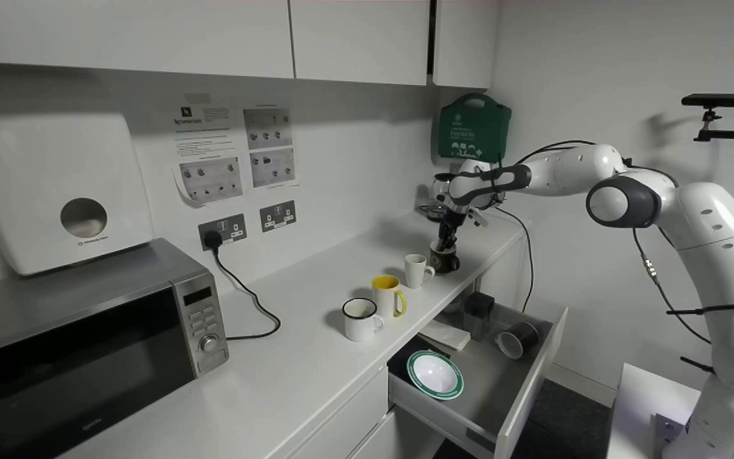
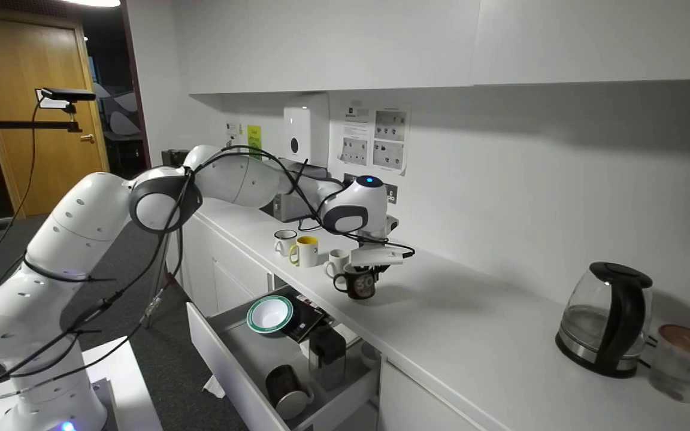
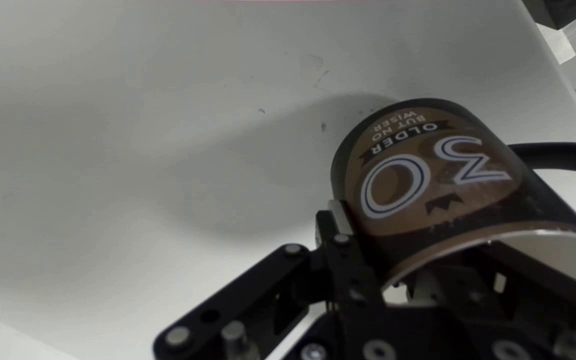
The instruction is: Take the black mug out of the open drawer
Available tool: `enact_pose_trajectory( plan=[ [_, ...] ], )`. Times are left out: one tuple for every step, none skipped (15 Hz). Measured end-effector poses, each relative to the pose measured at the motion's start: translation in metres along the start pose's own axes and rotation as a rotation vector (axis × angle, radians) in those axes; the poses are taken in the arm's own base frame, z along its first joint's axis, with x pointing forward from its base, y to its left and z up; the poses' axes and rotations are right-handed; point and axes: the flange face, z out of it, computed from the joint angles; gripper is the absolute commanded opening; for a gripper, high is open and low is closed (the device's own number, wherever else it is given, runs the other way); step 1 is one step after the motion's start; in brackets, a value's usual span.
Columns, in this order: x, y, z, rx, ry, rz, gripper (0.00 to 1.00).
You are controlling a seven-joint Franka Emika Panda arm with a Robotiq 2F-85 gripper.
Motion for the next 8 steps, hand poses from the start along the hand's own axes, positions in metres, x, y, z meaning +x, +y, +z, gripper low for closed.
enact_pose_trajectory(
  plan=[
    [0.0, 0.0, 0.003, 0.003, 0.0, 0.0, 0.03],
    [0.0, 0.0, 0.005, 0.006, 0.0, 0.0, 0.03],
    [0.0, 0.0, 0.008, 0.009, 0.0, 0.0, 0.03],
    [0.0, 0.0, 0.01, 0.011, 0.0, -0.001, 0.03],
    [0.0, 0.0, 0.012, 0.014, 0.0, 0.0, 0.03],
    [0.0, 0.0, 0.014, 0.018, -0.001, 0.0, 0.03],
    [0.0, 0.0, 0.015, 0.024, -0.003, 0.0, 0.03],
    [-0.001, 0.0, 0.016, 0.031, -0.005, 0.0, 0.03]
  ],
)
